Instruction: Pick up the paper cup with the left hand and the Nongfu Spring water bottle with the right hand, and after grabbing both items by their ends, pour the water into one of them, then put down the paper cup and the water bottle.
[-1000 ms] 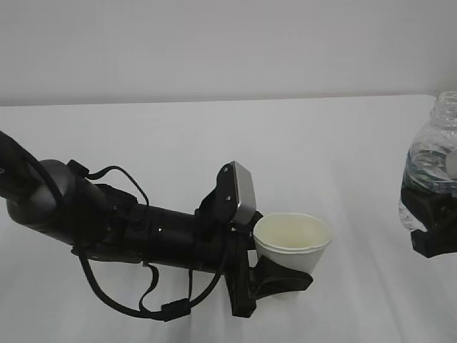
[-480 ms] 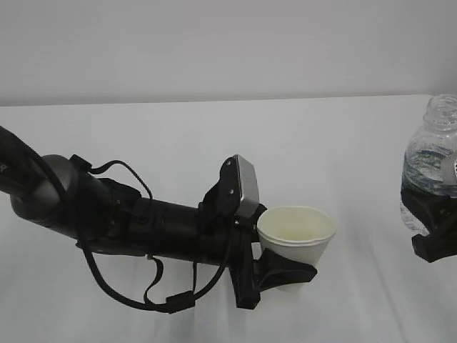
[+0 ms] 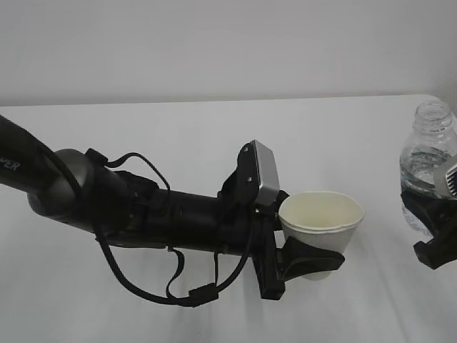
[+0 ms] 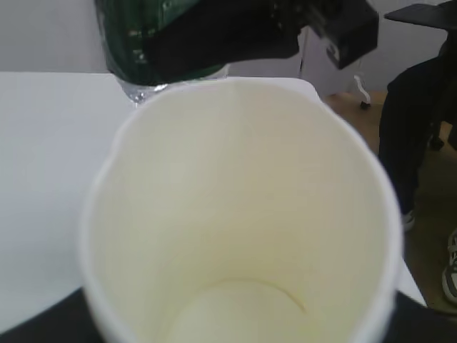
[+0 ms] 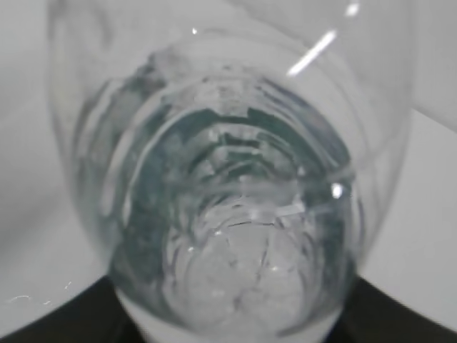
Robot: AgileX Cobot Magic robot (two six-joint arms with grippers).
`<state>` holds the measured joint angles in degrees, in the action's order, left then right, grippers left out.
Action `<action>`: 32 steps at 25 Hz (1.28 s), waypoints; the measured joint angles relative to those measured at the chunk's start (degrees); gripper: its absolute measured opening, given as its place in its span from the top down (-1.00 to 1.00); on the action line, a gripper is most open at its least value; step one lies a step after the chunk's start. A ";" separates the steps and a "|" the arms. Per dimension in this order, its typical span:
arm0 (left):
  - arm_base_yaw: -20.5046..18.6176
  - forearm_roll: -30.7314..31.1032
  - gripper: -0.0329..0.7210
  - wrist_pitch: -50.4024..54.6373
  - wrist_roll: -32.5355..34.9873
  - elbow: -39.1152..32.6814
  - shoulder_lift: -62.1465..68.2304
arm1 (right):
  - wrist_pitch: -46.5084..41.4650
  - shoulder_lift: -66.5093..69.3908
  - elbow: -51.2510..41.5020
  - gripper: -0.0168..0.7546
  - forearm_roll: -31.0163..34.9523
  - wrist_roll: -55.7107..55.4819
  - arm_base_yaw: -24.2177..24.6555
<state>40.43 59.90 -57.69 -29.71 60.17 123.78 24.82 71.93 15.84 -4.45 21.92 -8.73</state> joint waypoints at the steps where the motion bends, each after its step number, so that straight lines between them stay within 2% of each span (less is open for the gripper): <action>1: 0.12 -0.54 -0.19 0.00 0.00 -0.01 0.00 | 0.00 0.00 0.00 0.03 0.00 0.58 0.00; 8: 0.37 -3.71 -0.19 -1.37 0.00 -0.01 1.02 | 0.00 0.00 0.00 0.03 0.00 4.96 0.00; 32: 0.72 -2.48 -0.18 -4.55 2.32 0.50 1.83 | -0.09 0.00 0.00 0.03 0.00 17.59 0.00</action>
<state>41.15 57.42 -62.25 -27.39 60.67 125.61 24.73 71.93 15.84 -4.45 39.51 -8.73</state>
